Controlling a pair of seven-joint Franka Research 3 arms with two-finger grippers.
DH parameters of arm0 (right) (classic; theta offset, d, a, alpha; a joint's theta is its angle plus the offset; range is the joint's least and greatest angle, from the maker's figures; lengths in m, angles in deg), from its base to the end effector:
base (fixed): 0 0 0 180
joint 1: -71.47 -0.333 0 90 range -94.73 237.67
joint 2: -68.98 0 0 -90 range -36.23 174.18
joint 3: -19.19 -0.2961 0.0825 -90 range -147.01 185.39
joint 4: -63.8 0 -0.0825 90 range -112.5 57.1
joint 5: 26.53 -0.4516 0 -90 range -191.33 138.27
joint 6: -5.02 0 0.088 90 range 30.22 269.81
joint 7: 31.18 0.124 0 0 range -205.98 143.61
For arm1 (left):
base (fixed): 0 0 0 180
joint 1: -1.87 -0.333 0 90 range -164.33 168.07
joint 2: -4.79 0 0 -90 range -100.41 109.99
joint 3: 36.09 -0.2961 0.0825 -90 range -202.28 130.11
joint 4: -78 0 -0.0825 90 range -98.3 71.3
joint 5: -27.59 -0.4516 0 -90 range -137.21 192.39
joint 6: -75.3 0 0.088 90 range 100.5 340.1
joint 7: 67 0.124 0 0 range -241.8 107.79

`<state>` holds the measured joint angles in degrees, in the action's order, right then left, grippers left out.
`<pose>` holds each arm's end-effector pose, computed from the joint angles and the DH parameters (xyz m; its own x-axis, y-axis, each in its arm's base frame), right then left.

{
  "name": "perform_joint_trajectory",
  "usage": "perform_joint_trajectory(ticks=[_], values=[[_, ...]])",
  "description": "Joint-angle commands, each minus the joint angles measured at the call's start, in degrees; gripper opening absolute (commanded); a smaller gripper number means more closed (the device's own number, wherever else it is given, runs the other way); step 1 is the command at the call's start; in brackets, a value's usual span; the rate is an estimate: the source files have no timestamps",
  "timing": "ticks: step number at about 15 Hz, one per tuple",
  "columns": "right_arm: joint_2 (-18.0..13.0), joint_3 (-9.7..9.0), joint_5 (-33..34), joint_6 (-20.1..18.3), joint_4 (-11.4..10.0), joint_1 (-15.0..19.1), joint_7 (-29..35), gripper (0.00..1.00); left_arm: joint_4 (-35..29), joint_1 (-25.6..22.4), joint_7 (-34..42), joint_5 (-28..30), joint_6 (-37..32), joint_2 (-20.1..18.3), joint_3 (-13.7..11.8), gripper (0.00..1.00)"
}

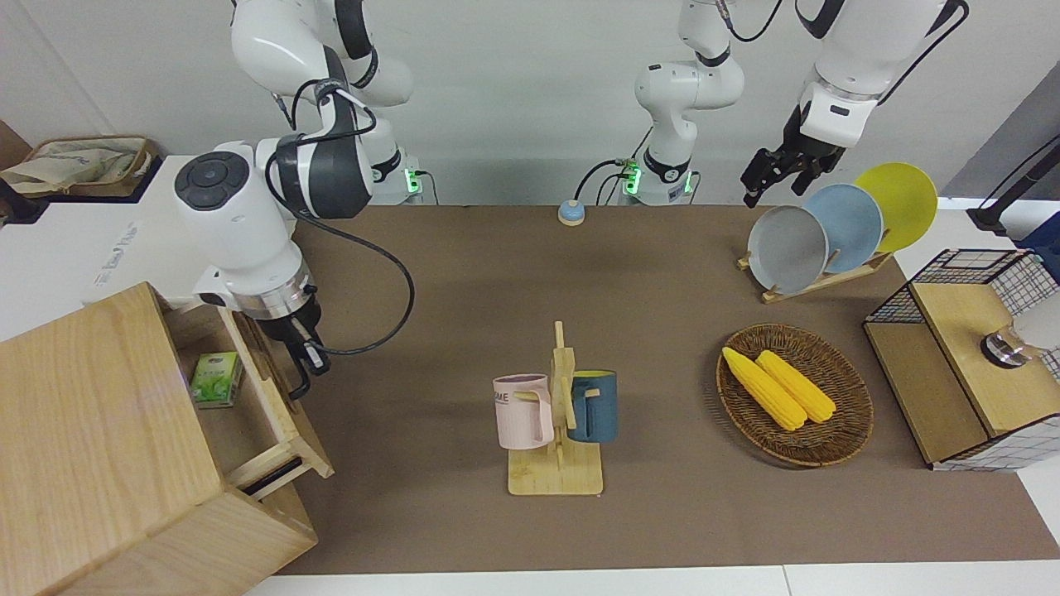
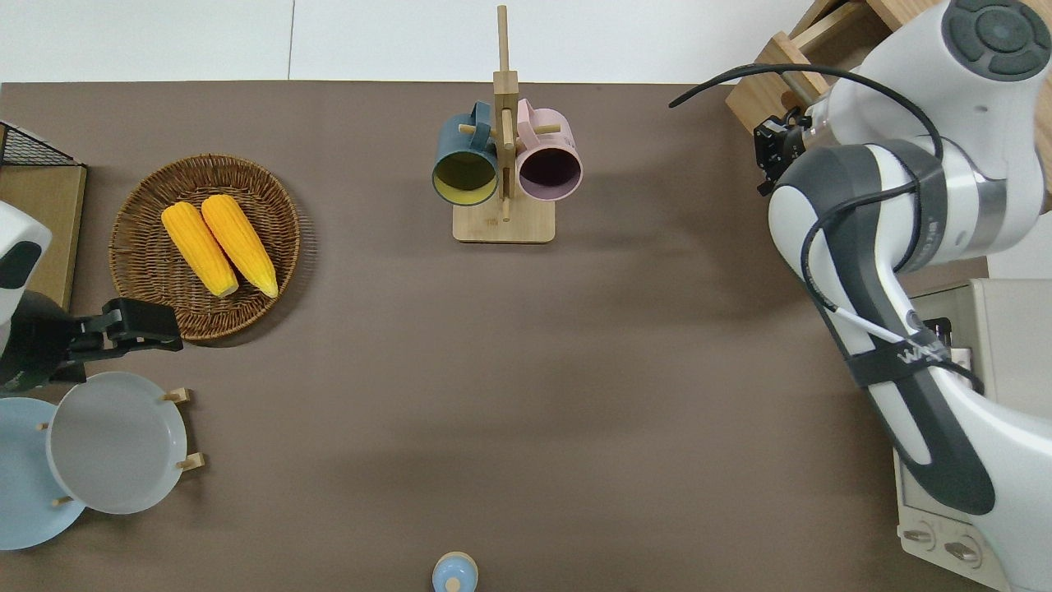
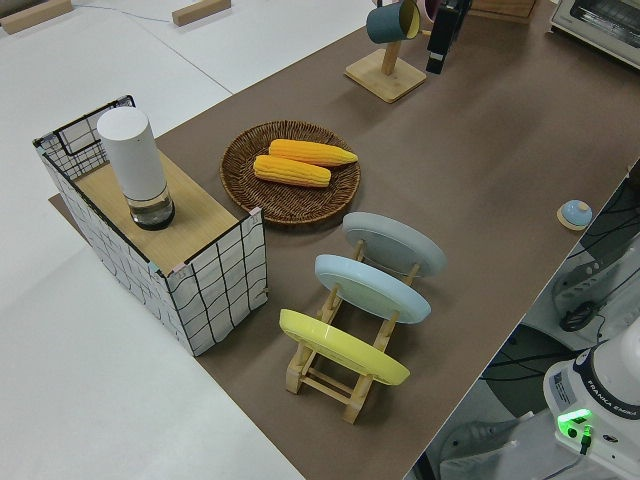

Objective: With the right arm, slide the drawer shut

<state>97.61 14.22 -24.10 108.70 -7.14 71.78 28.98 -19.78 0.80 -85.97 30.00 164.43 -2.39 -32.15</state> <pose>0.7685 0.0456 0.4433 0.5621 -0.8262 0.0368 -0.8238 -0.5633 -0.0635 0.5811 -0.0363 0.5885 0.9601 0.2773 -0.0354 0.2782 -0.9603 0.0232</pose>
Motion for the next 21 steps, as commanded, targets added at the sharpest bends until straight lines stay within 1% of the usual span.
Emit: perform_joint_trajectory(ticks=[1, 2, 4, 10, 15, 18, 21], values=[[0.2, -4.25, 0.2, 1.5, 0.5, 5.7, -2.2, 0.0, 0.2, 0.0, 0.4, 0.1, -0.9, -0.5, -0.2, 0.99], [0.3, -4.95, 0.3, 1.7, 0.5, 6.7, -2.8, 0.0, 0.2, 0.0, 0.4, 0.1, -0.9, -0.5, -0.2, 0.99], [0.4, -5.48, 0.3, 1.7, 0.5, 8.4, -4.4, 0.0, 0.2, 0.0, 0.4, 0.1, -1.0, -0.5, -0.2, 0.99], [0.9, -5.66, 0.9, 1.3, 0.9, 10.9, -8.1, 0.0, 0.2, 0.0, 0.4, 0.1, -1.0, -0.5, -0.2, 0.99], [1.2, -5.66, 1.9, 1.3, 0.9, 11.4, -10.3, 0.0, 0.2, 0.0, 0.4, 0.1, -0.9, -0.5, -0.2, 0.99], [1.2, -5.66, 2.0, 1.3, 0.9, 12.7, -12.2, 0.0, 0.2, 0.0, 0.4, 0.1, -0.9, -0.5, -0.2, 0.99], [1.4, -5.66, 2.8, 1.2, 0.9, 13.3, -12.8, 0.0, 0.2, 0.0, 0.4, 0.1, -0.9, -0.5, -0.2, 0.99]])
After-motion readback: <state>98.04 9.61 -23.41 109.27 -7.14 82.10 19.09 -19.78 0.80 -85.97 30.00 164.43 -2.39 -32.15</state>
